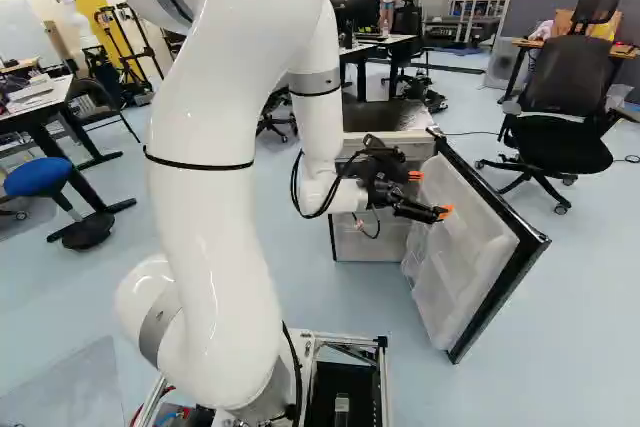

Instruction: Grab a drink from the fridge

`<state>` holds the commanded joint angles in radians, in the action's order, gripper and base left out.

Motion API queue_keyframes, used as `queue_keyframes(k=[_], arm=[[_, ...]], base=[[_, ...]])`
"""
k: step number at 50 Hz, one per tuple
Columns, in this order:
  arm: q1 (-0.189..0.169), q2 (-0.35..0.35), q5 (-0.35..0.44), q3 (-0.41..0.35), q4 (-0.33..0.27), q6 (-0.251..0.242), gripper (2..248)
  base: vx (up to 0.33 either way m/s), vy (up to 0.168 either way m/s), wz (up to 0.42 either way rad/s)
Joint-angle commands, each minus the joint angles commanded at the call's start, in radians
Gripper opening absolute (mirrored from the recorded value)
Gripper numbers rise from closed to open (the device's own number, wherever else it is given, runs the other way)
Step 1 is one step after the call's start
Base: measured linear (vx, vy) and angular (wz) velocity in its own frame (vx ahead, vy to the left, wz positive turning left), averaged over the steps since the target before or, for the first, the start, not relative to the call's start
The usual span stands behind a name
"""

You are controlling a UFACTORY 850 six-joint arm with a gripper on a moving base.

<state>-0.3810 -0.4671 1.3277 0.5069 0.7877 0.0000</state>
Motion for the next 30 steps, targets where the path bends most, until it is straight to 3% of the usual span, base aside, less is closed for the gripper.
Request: queue_keyframes(k=[30], arm=[[0.0,-0.005,0.0,0.001,-0.315,0.0,247]], base=[[0.0,0.0,0.0]])
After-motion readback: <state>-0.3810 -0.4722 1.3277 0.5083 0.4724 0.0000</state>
